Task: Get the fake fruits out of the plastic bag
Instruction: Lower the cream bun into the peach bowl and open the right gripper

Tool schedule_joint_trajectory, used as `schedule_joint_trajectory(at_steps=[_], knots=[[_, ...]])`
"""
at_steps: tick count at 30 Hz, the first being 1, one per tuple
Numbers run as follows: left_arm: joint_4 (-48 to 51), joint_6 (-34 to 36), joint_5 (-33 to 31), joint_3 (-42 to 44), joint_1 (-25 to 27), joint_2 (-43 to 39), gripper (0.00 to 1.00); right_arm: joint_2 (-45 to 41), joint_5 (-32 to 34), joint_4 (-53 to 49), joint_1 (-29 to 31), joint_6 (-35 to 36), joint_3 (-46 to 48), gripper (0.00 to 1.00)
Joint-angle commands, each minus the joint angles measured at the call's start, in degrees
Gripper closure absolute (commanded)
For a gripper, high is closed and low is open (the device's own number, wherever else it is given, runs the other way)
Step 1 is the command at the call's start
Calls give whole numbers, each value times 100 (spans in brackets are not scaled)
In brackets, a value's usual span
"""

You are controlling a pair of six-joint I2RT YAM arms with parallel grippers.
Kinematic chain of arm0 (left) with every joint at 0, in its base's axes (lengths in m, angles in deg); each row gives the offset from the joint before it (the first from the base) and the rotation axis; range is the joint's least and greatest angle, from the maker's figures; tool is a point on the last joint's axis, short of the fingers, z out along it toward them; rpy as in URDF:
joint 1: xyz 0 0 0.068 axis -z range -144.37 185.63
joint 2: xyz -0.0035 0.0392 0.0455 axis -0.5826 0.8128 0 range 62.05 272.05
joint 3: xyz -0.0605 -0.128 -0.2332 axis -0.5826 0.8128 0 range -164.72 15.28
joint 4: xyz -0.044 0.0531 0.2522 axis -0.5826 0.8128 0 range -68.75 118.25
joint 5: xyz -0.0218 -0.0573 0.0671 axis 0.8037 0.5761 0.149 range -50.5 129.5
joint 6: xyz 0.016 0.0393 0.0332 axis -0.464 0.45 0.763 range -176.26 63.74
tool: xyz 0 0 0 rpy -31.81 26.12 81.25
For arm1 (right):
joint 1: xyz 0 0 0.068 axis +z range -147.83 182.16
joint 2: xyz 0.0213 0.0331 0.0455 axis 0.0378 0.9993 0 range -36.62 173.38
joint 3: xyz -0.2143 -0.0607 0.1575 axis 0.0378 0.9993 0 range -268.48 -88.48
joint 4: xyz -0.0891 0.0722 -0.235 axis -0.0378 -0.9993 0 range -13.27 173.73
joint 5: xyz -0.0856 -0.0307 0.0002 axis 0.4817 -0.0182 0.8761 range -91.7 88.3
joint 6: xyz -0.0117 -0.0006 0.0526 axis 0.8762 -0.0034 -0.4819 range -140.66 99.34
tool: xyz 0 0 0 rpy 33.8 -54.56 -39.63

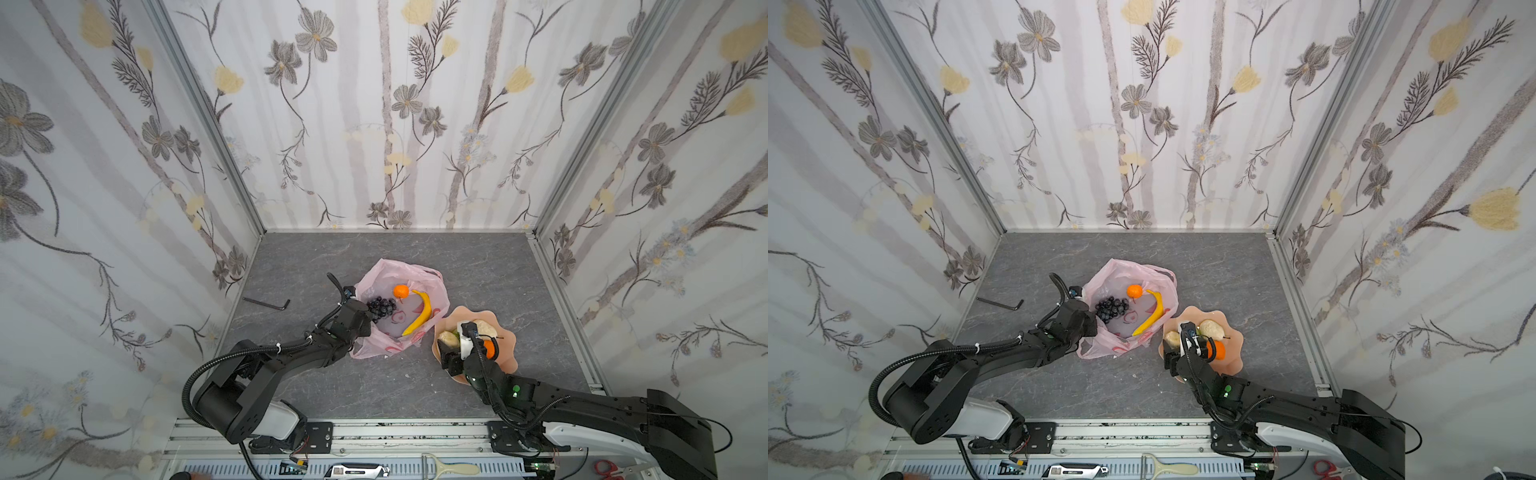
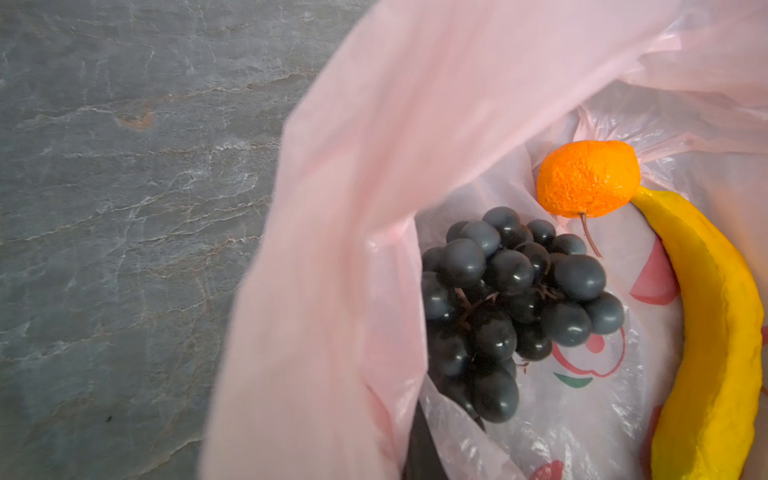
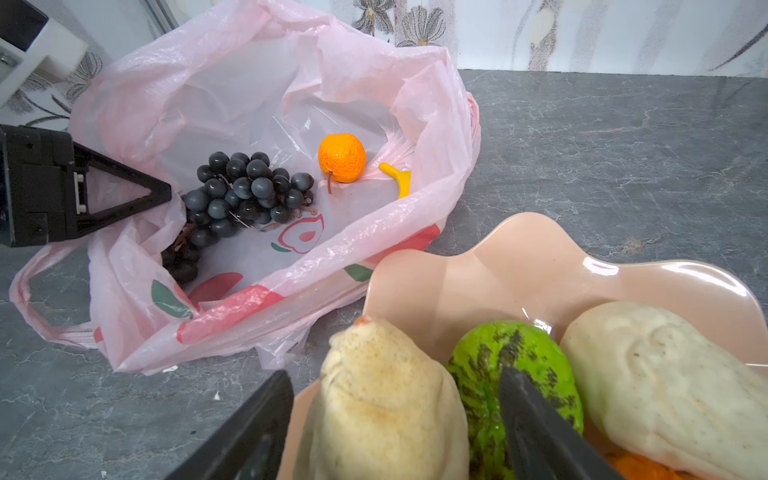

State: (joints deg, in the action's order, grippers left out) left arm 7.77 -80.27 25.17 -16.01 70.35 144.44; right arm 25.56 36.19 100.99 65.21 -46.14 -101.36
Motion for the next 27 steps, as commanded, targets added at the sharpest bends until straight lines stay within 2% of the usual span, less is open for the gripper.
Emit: schedule_joint_trajectory(at_steps=[1,5,9,12,22,27], knots=[[-104,10,-71,-53,-2,23,91,-82,87,-306,14,-171,-202,22],[-109,11,-92,-52,-5,6,90,-244,152,-944,15,-477,-438,19],[-109,17,-95,-51,-5,0,90,-196,209,-2003,14,-1509,-801,16],[-111,10,-77,-60,-9,3,90,-210,158,-2400,69,-1909,-858,16],[-104,32,-76,-26,-7,-112,89,-326,184,-2922,270,-2364,-791,16],[-105,38,-105,-7,-2,-130,88,-102,259,-3050,304,-2524,-864,19]])
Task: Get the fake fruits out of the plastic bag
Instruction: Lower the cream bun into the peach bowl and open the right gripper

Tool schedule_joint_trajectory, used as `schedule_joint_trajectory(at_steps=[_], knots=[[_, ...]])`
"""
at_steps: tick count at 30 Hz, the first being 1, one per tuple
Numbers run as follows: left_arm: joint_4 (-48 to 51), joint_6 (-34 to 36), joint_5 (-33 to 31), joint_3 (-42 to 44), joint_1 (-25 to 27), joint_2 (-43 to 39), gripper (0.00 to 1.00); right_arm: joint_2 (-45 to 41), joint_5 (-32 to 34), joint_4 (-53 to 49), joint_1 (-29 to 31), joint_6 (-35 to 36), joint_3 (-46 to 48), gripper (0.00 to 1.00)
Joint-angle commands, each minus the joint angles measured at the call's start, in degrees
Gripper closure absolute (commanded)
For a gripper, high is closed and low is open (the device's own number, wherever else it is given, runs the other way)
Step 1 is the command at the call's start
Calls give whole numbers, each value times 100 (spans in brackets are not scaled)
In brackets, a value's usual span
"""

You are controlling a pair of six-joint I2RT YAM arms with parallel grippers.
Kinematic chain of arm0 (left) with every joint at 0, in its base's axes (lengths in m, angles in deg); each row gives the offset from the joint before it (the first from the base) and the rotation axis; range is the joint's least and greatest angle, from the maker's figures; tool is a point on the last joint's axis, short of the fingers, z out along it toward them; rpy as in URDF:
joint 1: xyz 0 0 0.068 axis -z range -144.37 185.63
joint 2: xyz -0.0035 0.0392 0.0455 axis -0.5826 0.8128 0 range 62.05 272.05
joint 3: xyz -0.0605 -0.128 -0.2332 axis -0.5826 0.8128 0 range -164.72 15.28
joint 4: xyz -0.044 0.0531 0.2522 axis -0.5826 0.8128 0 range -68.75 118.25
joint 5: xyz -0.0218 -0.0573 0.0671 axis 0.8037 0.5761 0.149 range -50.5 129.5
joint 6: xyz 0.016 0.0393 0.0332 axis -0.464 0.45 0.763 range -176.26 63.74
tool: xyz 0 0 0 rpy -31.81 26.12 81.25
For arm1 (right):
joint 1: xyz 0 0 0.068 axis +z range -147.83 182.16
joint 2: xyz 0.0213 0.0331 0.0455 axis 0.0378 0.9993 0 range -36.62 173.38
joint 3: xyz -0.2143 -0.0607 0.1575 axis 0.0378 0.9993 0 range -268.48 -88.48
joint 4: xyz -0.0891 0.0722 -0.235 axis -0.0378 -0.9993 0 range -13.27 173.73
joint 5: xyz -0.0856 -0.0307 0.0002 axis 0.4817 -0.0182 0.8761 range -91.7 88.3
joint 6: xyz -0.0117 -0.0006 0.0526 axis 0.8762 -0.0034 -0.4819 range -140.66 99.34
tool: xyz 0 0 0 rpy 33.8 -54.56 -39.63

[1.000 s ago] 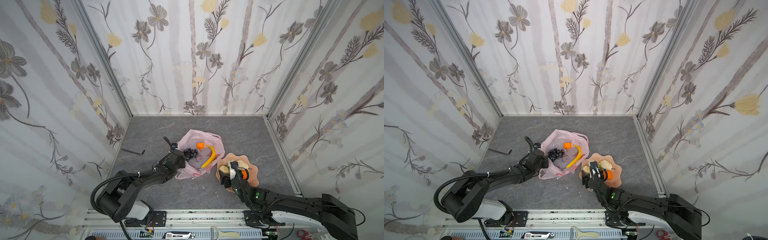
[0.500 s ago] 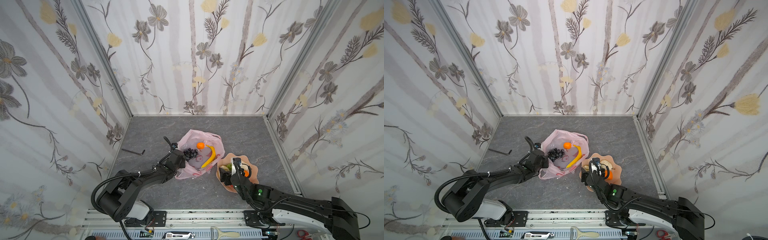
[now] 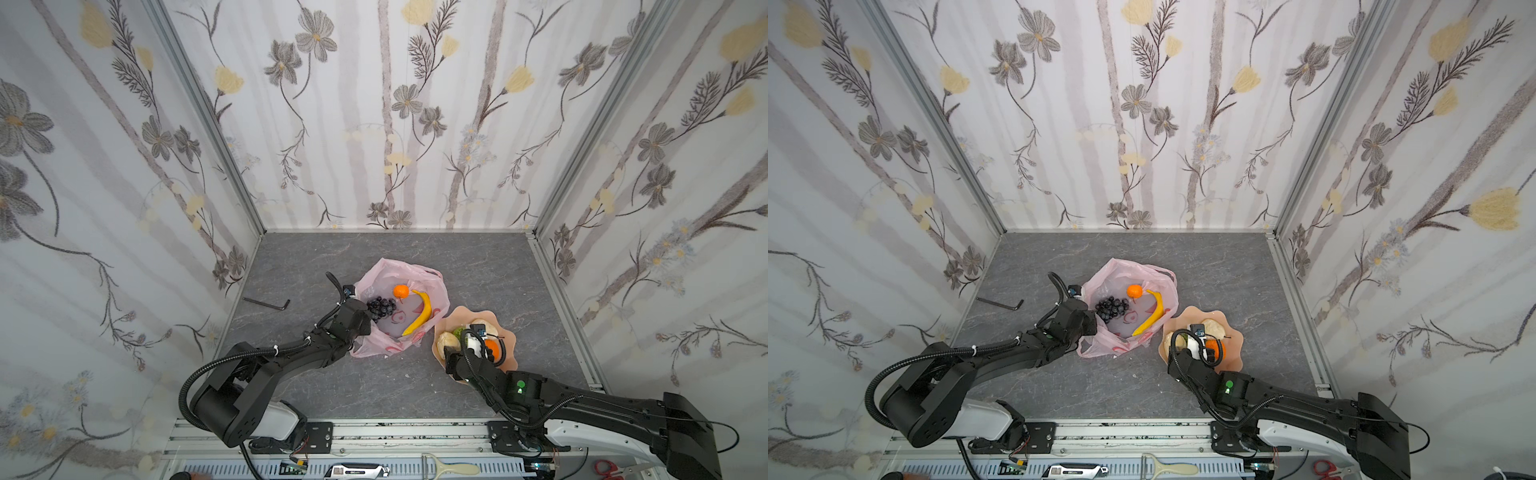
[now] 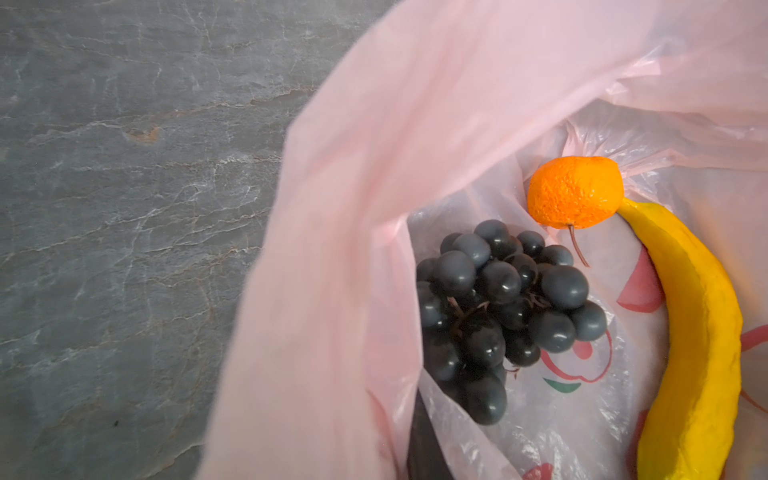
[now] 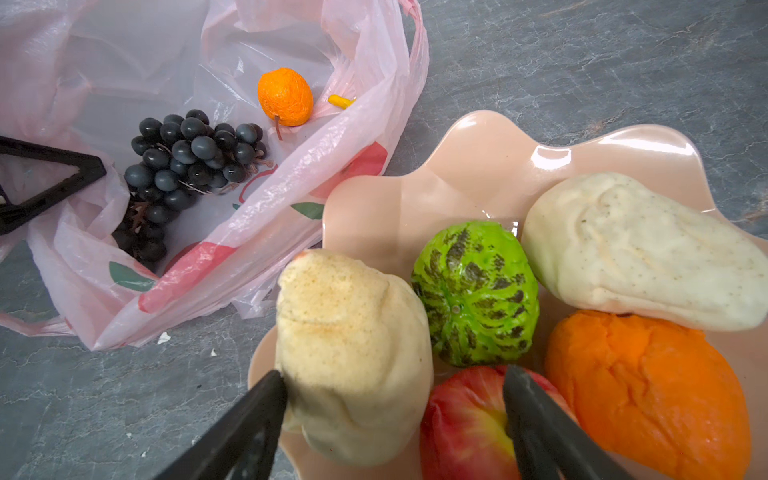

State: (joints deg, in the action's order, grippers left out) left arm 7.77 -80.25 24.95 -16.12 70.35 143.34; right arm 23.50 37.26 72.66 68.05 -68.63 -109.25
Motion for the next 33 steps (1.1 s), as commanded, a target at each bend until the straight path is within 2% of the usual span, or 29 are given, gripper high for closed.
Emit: schedule_joint_trajectory(at_steps=[1,10,19,26,33], knots=[[-108,36,-84,0,-2,-26,88,138,201,-290,43,-337,-100,20],[-104,35,-83,-12,-9,-8,87,185,340,-741,315,-617,-224,20],[-107,41,-83,-4,-9,-26,86,452,515,-1285,337,-1014,-441,21],[-111,35,-83,-7,0,-17,86,402,586,-1292,330,-740,-715,19],[-105,35,-83,9,-3,-52,86,-90,525,-1358,73,49,-1238,17]])
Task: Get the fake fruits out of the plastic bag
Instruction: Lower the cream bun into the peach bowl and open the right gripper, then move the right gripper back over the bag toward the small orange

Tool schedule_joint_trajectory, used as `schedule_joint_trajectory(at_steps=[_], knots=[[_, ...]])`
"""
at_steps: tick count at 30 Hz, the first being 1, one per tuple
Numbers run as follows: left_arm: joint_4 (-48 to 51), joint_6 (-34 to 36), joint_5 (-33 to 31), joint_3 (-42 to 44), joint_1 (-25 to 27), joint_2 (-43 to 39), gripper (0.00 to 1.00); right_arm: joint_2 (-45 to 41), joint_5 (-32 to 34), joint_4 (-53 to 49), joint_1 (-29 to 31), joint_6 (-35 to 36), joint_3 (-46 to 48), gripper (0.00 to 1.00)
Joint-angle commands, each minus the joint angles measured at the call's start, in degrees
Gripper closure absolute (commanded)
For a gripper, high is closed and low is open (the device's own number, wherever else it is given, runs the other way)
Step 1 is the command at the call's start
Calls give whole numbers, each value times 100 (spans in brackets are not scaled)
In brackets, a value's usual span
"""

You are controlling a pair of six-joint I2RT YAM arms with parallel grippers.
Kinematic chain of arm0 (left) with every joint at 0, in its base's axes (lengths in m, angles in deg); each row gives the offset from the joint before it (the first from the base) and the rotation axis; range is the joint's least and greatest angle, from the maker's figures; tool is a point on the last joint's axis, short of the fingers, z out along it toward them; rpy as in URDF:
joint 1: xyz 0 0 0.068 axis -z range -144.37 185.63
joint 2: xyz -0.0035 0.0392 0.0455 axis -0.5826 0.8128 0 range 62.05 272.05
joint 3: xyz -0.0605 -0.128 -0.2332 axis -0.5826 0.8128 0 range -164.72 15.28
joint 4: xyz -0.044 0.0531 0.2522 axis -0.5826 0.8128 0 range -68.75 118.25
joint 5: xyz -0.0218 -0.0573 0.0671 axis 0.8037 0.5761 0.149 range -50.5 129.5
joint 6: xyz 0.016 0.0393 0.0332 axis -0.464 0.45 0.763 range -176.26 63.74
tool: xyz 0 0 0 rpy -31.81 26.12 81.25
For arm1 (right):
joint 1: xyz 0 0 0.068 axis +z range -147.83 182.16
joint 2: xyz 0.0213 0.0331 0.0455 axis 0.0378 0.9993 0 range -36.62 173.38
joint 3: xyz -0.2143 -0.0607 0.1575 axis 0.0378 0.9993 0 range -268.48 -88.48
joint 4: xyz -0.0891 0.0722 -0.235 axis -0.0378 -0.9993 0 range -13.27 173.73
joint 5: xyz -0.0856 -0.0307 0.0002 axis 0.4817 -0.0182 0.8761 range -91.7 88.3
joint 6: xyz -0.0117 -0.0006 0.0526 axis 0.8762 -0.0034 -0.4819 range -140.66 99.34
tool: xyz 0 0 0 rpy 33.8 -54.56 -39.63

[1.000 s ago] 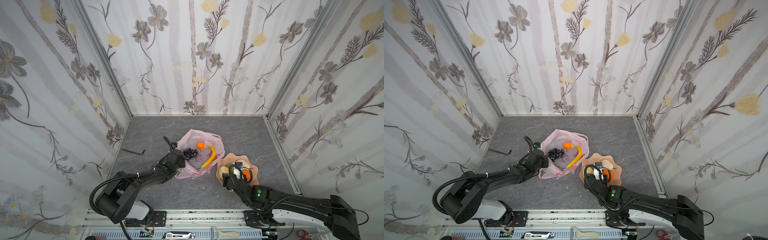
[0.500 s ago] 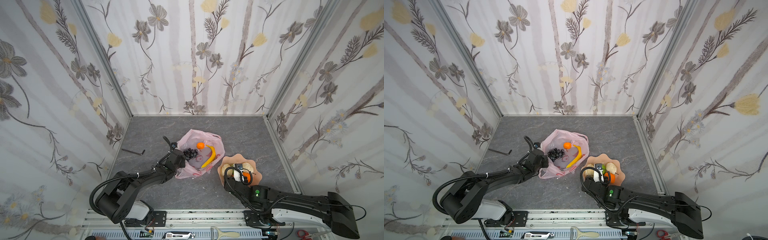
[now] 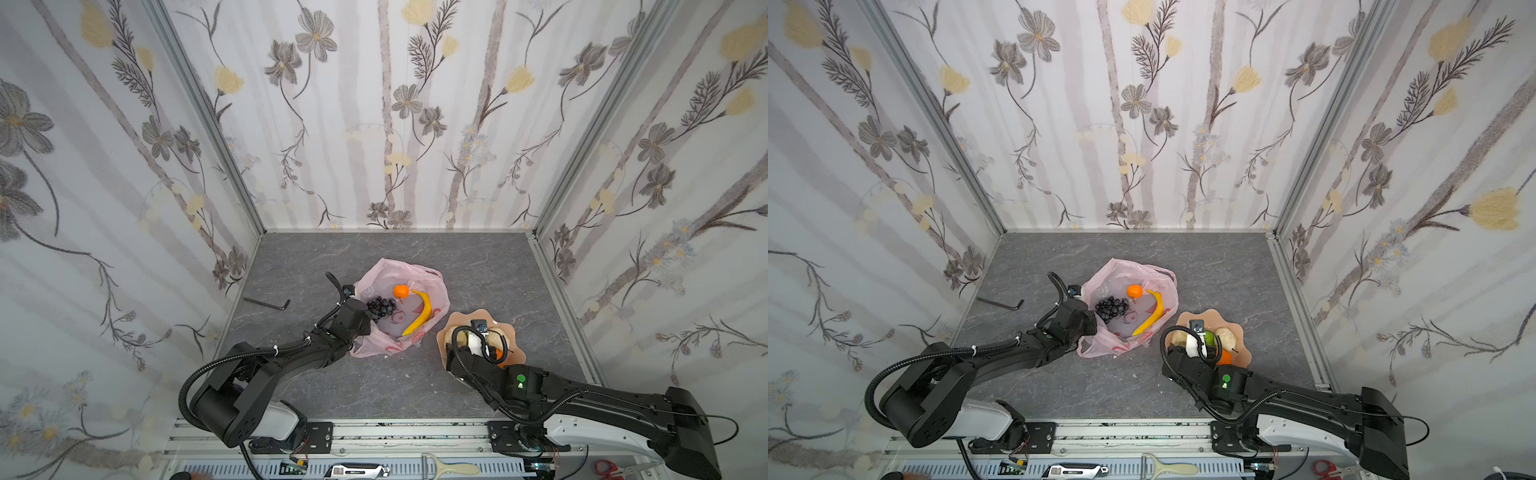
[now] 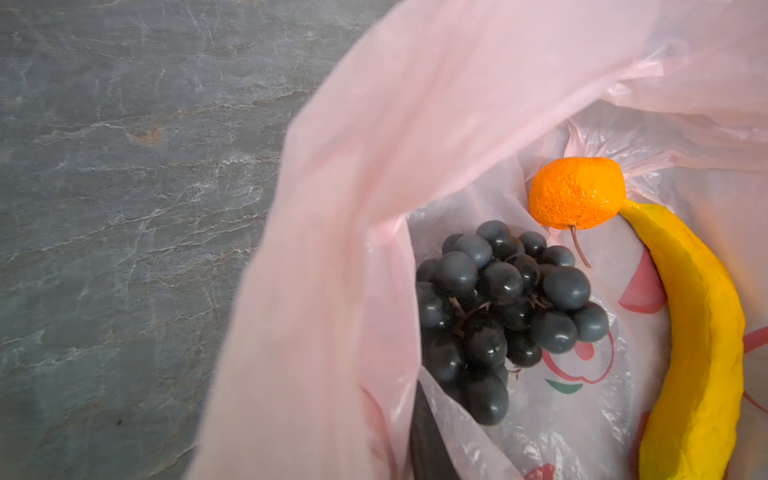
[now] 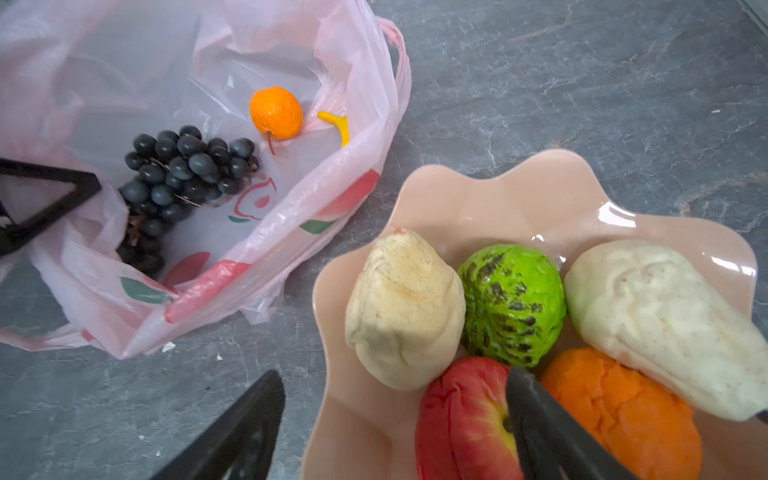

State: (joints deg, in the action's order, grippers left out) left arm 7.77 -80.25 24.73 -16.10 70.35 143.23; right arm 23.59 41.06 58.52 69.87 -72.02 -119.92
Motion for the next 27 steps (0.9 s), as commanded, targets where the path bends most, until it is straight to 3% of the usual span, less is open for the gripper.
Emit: schedule_joint_trajectory(at_steps=[1,6,12,19,27], knots=[[-104,27,-68,17,-6,-43,86,-157,43,59,-244,505,-251,17],[-112,26,-98,30,-5,-101,86,-293,-972,517,-976,1165,-507,21],[-109,26,-147,82,-2,-240,86,265,-1837,803,-1542,1661,-1098,22],[-199,35,-53,175,16,-415,86,2057,-2693,1032,-1817,2061,-2542,24],[-191,69,-130,220,71,-531,87,4351,-3164,770,-1878,1843,-3949,35]])
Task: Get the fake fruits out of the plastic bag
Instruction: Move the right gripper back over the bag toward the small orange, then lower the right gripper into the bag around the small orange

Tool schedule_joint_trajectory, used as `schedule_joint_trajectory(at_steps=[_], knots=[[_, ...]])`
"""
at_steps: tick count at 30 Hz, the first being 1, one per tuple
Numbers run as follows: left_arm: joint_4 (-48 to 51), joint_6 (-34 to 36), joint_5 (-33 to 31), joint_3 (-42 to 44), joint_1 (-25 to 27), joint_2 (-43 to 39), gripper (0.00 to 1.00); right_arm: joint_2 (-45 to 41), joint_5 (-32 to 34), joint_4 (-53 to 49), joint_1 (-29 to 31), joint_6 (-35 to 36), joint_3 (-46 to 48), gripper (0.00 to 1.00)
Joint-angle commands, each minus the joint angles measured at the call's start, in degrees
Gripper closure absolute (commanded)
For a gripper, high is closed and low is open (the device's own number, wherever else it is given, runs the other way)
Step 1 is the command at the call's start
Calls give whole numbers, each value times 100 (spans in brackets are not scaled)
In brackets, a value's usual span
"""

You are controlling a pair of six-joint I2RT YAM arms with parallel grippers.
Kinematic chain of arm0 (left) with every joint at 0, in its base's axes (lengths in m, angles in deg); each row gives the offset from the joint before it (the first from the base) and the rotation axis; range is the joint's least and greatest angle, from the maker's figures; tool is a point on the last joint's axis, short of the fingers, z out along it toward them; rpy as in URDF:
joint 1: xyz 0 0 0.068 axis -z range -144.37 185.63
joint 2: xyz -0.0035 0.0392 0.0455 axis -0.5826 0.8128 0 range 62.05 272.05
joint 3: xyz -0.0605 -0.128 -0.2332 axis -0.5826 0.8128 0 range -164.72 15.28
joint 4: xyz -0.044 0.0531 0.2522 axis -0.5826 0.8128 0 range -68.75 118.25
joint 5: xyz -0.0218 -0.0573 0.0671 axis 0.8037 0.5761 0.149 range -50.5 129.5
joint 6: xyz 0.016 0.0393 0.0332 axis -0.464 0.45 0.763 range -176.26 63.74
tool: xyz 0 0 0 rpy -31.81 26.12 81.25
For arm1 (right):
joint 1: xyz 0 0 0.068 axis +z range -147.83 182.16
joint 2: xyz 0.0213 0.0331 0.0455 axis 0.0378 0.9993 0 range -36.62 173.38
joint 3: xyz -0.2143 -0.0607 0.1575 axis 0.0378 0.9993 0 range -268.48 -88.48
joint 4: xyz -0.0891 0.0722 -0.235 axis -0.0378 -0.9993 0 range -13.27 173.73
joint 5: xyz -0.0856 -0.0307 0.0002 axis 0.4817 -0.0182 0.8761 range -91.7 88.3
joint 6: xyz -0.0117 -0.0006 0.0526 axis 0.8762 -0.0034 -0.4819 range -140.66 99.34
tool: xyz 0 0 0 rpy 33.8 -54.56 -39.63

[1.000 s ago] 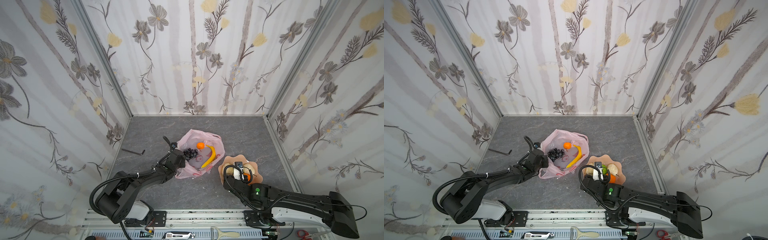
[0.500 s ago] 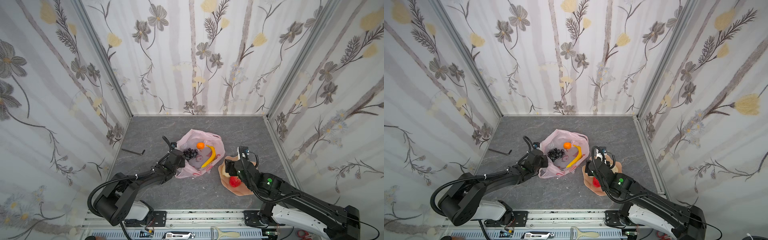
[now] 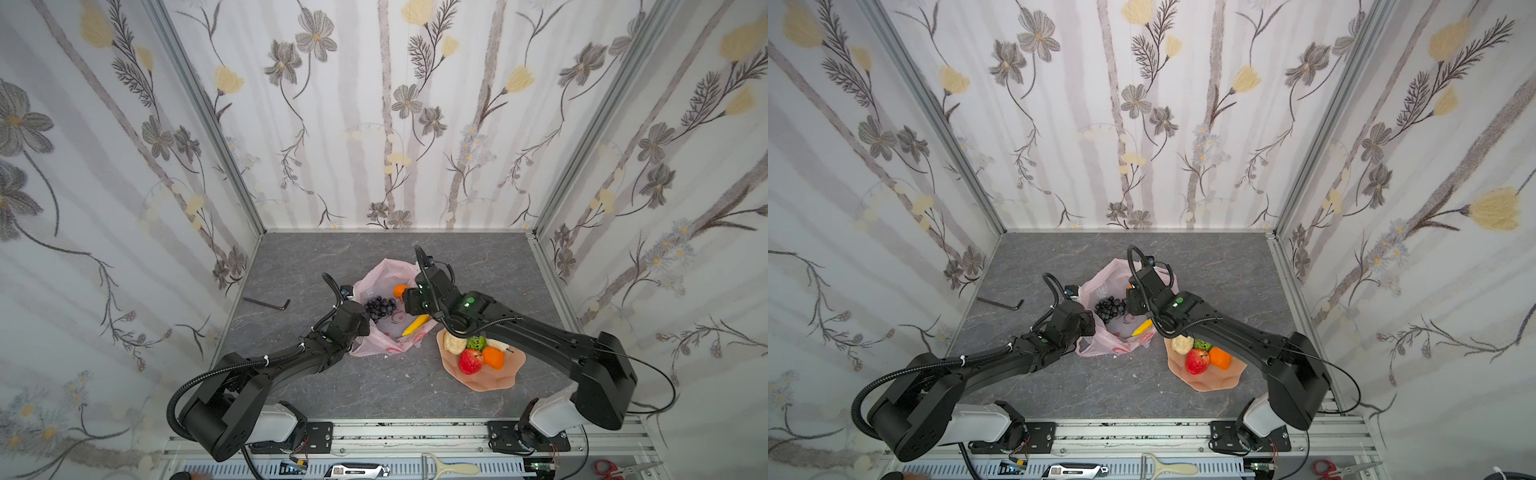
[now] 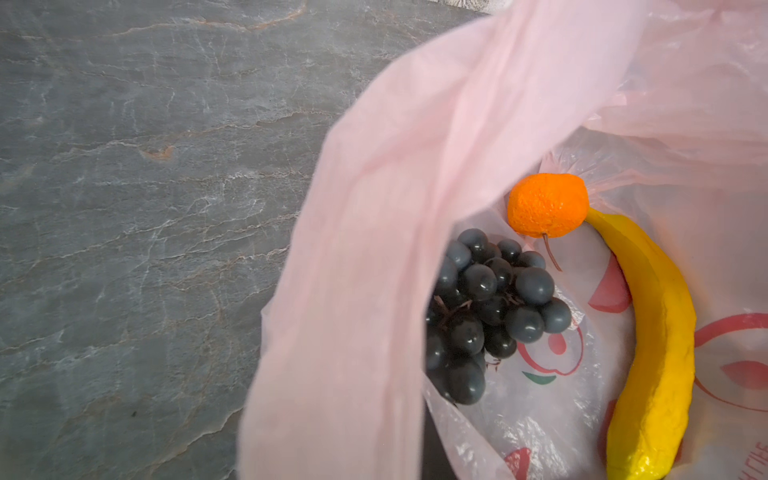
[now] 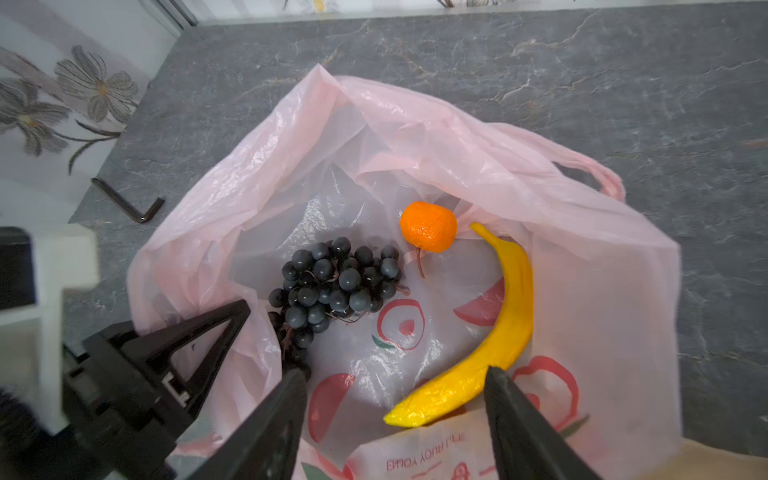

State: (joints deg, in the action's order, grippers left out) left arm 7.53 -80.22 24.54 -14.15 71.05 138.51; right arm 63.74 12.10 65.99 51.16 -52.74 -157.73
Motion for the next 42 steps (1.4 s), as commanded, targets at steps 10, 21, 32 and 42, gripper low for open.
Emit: schedule_joint_trajectory(at_steps=[10,21,32,42], knots=[[-167,45,-42,18,17,-73,87,1684,-444,189,-116,-54,-542,50],[-167,50,-41,8,33,-44,87,2332,-413,211,-526,236,-1046,59],[-167,59,-63,8,35,-44,87,2708,-538,174,-608,341,-1387,63],[-167,68,-68,9,39,-44,86,2990,-590,157,-628,334,-1598,68]])
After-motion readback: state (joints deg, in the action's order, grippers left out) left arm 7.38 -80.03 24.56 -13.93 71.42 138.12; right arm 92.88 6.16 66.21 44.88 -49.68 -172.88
